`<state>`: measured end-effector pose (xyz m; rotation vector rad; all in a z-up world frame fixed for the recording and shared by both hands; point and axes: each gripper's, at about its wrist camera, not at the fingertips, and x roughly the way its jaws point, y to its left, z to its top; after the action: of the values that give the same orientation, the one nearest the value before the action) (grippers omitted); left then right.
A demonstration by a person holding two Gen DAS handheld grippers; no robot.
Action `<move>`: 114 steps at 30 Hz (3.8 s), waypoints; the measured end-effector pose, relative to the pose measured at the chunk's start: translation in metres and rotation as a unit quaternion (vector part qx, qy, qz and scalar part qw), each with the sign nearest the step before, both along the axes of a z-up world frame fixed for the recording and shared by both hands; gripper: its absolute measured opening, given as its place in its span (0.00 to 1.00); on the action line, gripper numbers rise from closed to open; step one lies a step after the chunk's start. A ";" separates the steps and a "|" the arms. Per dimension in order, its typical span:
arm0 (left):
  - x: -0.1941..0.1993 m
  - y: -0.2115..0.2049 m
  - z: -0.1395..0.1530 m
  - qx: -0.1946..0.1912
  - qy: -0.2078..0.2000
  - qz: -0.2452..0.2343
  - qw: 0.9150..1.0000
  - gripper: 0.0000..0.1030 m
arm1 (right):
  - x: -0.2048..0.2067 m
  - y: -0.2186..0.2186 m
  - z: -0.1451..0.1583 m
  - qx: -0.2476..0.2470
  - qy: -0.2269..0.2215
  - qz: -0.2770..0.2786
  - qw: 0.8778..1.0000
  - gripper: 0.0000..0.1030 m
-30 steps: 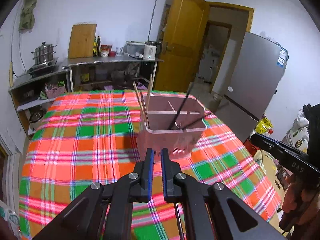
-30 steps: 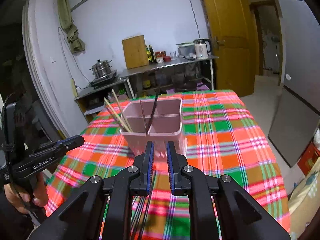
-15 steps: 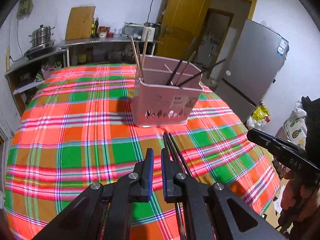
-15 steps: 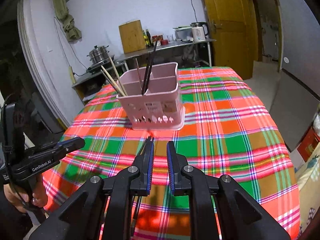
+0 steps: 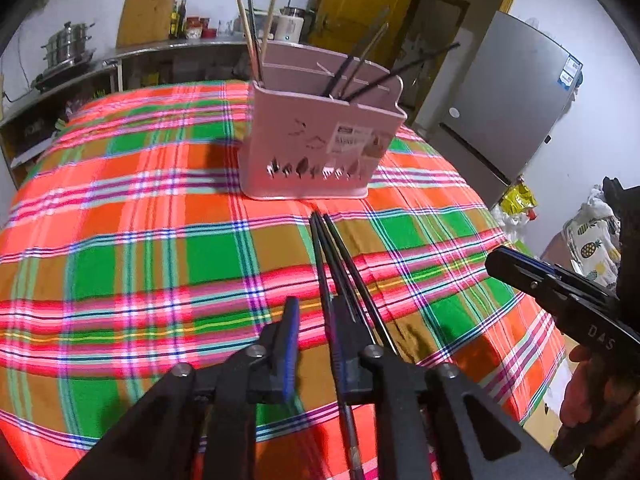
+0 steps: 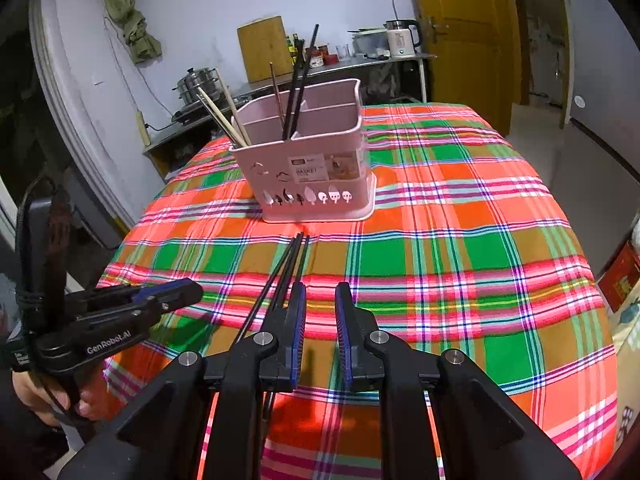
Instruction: Organize utensils
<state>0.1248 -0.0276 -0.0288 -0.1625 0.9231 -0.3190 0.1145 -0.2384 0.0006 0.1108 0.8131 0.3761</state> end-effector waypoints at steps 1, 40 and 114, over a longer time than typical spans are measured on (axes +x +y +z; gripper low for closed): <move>0.002 -0.002 -0.002 0.001 0.002 -0.001 1.000 0.18 | 0.000 -0.001 -0.001 -0.001 0.002 -0.001 1.000 0.15; 0.029 0.030 -0.038 0.040 0.046 0.072 0.996 0.07 | 0.035 0.038 -0.033 -0.008 0.040 0.035 0.999 0.15; 0.053 0.019 0.090 0.023 -0.085 0.025 0.996 0.04 | 0.071 0.041 0.045 -0.014 -0.038 0.028 0.999 0.06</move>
<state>0.1775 -0.0091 0.0614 -0.1132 0.7556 -0.2611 0.1856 -0.1975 0.0458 0.0476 0.7482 0.4192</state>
